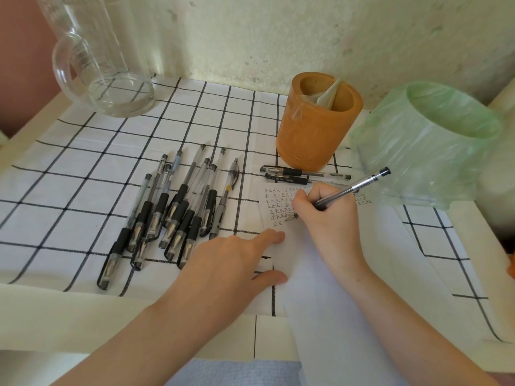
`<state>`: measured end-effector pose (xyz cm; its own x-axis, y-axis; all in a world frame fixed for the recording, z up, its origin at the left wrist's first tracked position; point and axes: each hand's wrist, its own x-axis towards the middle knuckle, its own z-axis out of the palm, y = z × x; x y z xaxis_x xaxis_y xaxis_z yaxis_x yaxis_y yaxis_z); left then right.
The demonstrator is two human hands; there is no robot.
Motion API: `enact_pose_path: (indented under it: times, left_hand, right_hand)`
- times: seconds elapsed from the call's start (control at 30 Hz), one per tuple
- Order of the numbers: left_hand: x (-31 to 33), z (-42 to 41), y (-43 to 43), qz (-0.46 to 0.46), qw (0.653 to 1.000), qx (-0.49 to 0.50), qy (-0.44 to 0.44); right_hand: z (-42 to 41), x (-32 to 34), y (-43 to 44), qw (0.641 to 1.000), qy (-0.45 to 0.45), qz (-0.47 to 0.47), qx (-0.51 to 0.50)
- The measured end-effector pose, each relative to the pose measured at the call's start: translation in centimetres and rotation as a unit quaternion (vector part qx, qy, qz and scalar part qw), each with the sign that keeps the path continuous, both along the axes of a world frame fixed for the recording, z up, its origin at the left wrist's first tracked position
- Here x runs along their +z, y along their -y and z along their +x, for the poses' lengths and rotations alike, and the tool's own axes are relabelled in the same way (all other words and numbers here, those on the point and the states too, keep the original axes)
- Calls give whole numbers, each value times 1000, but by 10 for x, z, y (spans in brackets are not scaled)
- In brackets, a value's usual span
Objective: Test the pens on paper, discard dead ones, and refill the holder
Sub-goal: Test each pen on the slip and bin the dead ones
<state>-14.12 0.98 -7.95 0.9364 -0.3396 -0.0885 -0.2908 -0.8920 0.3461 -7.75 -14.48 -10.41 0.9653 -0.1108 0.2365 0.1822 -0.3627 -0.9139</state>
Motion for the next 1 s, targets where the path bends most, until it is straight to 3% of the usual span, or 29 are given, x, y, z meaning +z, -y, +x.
enact_pose_path:
  times: [1.0]
  left_hand:
    - [1,0,0,-8,1000,0,-9]
  right_hand:
    - [-1,1,0,1000,8,0,11]
